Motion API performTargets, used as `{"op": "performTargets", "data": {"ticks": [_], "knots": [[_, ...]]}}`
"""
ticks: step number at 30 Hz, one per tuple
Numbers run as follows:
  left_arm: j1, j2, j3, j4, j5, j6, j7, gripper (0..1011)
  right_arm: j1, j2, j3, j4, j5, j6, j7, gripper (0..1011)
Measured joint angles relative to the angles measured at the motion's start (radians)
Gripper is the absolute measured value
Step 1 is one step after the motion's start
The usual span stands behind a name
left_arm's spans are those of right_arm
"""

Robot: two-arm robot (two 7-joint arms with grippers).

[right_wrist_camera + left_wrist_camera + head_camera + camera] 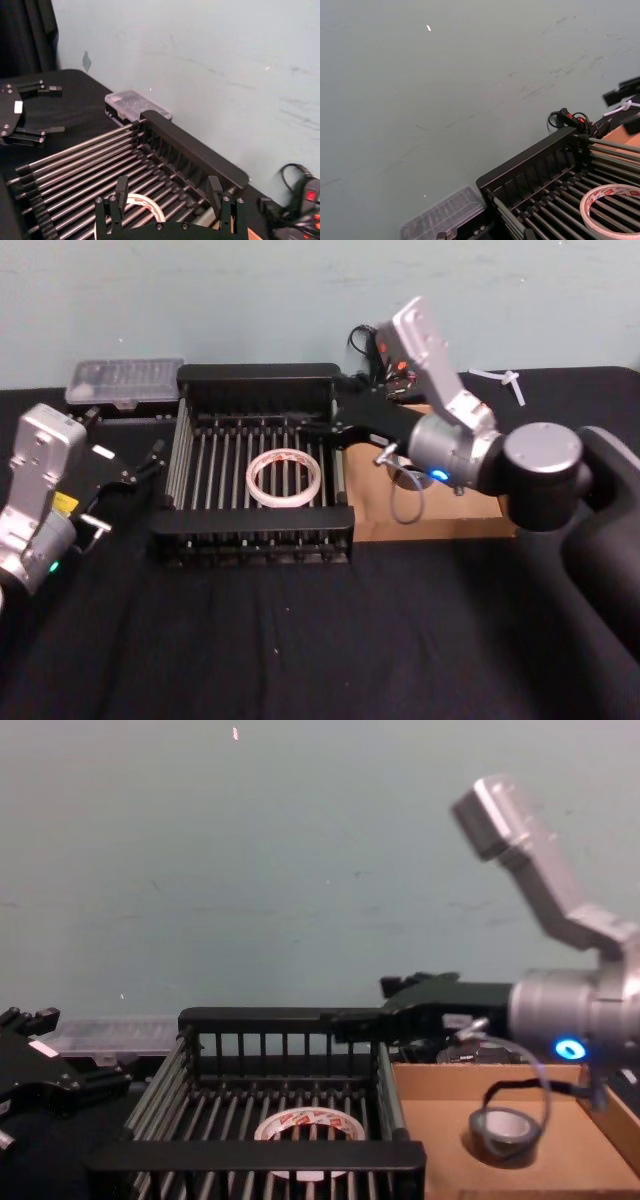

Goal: Pick up the white tape and place it into the black box , Pick up the silver tape and place it into the brown box.

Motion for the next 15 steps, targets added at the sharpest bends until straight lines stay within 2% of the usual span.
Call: {"op": "performTargets", "data": {"ticks": [10,15], "knots": [[0.0,0.0,0.0,0.0,0.0,0.0,0.0,1001,-0.107,0.101,0.088,-0.185,0.073,0.002,0.008,1003],[0.0,0.0,0.0,0.0,0.0,0.0,0.0,1001,-0.185,0.14,0.151,-0.277,0.089,-0.014,-0.062,1002]]}}
